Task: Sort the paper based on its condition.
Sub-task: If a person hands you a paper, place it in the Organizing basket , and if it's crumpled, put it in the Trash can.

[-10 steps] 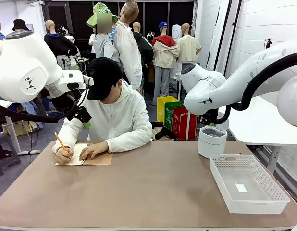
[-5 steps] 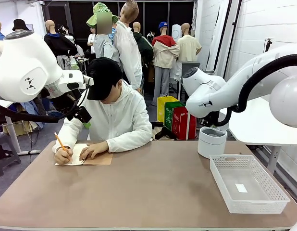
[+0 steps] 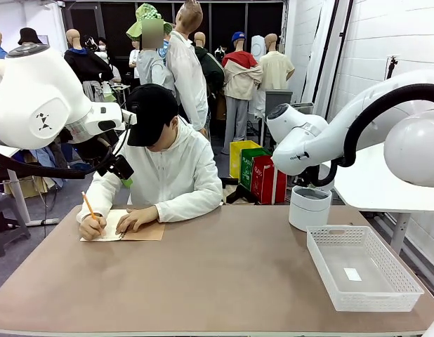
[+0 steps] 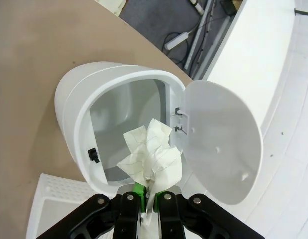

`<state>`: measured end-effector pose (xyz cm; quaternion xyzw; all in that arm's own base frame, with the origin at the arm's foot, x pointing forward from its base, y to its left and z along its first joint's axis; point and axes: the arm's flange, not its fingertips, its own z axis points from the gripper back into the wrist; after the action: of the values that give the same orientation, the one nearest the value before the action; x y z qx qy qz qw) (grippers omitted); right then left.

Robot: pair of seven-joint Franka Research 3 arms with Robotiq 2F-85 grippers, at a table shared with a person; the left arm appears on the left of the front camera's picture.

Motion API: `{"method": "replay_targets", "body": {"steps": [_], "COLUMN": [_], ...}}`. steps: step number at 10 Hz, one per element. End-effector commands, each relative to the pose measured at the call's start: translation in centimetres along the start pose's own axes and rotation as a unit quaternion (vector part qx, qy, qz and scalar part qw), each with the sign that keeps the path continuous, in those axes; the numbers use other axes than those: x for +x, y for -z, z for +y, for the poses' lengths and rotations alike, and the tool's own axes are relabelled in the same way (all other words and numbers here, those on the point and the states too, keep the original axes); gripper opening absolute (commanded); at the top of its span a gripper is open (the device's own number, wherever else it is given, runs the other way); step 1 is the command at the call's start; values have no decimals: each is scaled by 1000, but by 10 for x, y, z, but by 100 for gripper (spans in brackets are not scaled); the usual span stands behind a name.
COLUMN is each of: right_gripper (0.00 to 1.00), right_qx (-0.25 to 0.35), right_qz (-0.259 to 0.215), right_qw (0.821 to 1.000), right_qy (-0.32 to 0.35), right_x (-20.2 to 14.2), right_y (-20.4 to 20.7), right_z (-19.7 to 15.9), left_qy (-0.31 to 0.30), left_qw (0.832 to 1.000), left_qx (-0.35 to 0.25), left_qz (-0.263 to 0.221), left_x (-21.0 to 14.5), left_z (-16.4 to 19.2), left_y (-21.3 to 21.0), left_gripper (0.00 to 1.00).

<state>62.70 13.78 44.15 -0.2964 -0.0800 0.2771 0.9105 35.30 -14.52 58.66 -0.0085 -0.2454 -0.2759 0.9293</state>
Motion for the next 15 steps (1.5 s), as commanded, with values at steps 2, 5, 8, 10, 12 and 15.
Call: {"method": "replay_targets", "body": {"steps": [2,5,8,10,12,15], "right_gripper": [45,100,100,100,100,100], "right_qx": [-17,-13,-11,-1,3,-1], "right_qz": [-2,-2,-3,-2,10,-7], "right_qw": [1000,1000,1000,1000,999,1000], "right_qy": [17,18,15,11,33,2], "right_x": [8,9,6,7,8,5], "right_y": [0,0,-3,-11,-9,-8], "right_z": [2,-2,-6,1,-5,0], "left_qy": [-1,-1,-1,-1,-1,-1], "left_qw": [1000,1000,1000,1000,1000,1000], "left_qx": [-1,-1,-1,-1,-1,-1], "left_qz": [-3,-3,-3,-3,-3,-3], "left_x": [0,0,0,0,0,0], "left_z": [1,1,1,1,1,1], "left_y": [0,0,0,0,0,0], "left_gripper": [100,100,100,100,100,100]}}
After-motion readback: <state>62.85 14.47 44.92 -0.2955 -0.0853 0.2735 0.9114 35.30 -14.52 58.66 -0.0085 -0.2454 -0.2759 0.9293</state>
